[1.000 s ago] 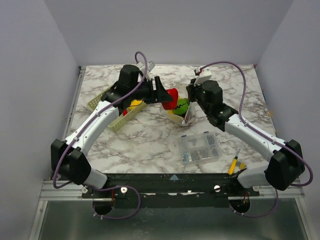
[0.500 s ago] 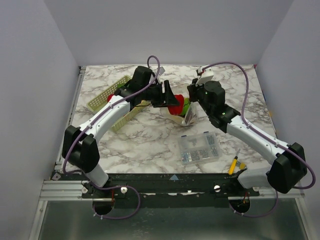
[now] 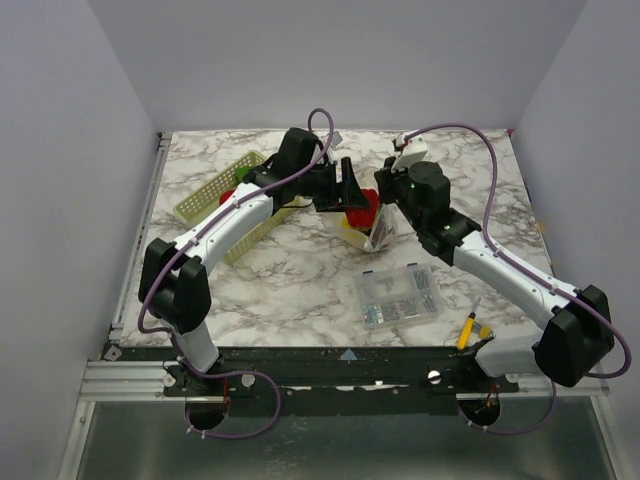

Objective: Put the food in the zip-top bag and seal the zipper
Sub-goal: Place the fake vegetable in the zipper food storage bag, then pick up the fake vegetable from the bin.

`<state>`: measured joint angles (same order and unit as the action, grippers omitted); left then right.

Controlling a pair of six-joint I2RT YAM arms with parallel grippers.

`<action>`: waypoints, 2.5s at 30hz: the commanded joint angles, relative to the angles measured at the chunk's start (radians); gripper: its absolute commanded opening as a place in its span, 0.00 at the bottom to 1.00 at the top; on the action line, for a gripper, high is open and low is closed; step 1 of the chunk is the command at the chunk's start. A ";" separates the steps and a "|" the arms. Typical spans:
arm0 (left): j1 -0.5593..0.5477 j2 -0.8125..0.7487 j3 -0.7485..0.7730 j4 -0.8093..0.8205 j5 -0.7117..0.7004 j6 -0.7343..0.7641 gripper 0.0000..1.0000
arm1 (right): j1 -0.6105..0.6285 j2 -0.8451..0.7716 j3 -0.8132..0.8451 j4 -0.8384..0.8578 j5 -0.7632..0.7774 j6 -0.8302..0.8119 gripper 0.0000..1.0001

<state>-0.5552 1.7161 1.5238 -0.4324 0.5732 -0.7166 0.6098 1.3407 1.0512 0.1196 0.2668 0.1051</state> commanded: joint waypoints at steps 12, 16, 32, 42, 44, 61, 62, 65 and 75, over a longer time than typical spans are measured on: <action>0.066 -0.210 -0.137 -0.027 -0.016 0.152 0.80 | 0.006 0.020 0.000 0.032 -0.003 0.006 0.00; 0.124 -0.317 -0.214 -0.028 -0.070 0.183 0.80 | 0.008 0.024 0.000 0.032 -0.010 0.008 0.00; 0.319 -0.430 -0.307 -0.049 -0.472 0.315 0.83 | 0.007 0.045 0.006 0.030 -0.009 0.005 0.00; 0.464 -0.240 -0.256 -0.016 -0.513 0.278 0.99 | 0.008 0.043 0.005 0.031 -0.003 0.002 0.00; 0.486 -0.177 -0.215 -0.034 -0.502 0.284 0.99 | 0.007 0.041 0.005 0.030 -0.001 0.001 0.00; 0.498 0.274 0.211 -0.194 -0.521 0.296 0.88 | 0.007 0.047 0.001 0.036 -0.013 0.005 0.00; 0.497 0.302 0.237 -0.202 -0.533 0.281 0.88 | 0.008 0.050 0.001 0.036 -0.013 0.005 0.00; 0.497 0.355 0.288 -0.208 -0.541 0.236 0.86 | 0.007 0.055 0.003 0.035 -0.009 0.003 0.00; 0.498 0.448 0.362 -0.221 -0.591 0.158 0.79 | 0.008 0.080 0.008 0.035 -0.017 0.005 0.00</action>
<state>-0.0589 2.1311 1.8206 -0.6289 0.0097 -0.5171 0.6098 1.4052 1.0512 0.1341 0.2665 0.1047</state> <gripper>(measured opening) 0.823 0.006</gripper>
